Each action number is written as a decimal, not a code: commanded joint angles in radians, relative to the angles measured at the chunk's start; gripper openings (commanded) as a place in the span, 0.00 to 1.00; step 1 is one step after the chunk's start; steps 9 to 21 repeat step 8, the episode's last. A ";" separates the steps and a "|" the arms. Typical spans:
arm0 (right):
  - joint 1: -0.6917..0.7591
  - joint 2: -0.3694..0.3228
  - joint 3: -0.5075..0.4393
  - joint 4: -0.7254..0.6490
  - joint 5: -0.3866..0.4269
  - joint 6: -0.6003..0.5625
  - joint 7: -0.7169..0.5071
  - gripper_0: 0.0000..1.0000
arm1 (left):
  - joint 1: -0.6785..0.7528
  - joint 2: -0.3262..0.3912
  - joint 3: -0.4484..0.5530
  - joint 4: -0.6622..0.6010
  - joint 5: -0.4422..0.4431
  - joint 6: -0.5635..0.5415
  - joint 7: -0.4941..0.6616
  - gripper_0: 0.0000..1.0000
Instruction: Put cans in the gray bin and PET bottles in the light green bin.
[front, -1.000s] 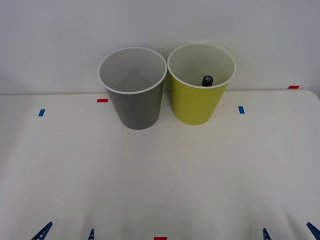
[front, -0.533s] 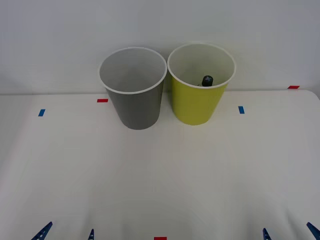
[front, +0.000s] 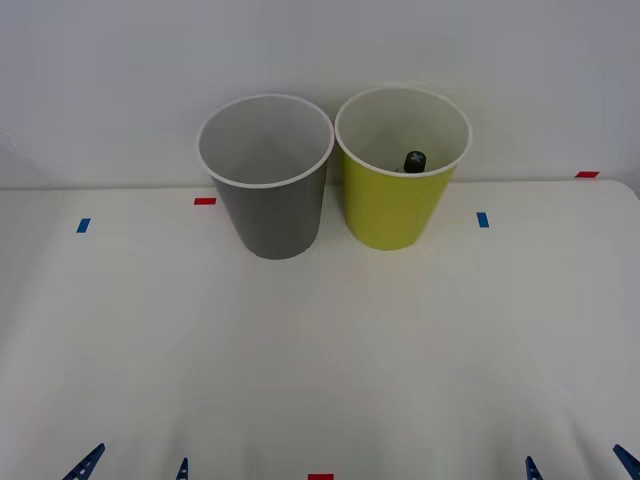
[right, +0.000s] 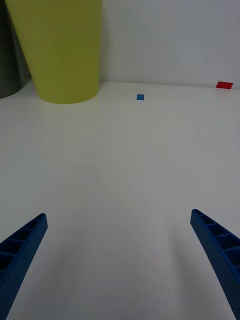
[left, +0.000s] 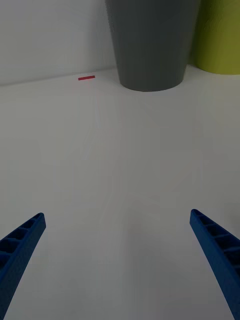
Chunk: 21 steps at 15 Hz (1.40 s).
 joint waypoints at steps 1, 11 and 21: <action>0.000 0.000 0.000 0.000 0.000 0.000 0.000 1.00 | 0.000 0.000 0.000 0.000 0.000 0.000 0.000 1.00; 0.000 0.000 0.000 0.000 0.000 0.000 0.000 1.00 | 0.000 0.000 0.000 0.000 0.000 0.000 0.000 1.00; 0.000 0.000 0.000 0.000 0.000 0.000 0.000 1.00 | 0.000 0.000 0.000 0.000 0.000 0.000 0.000 1.00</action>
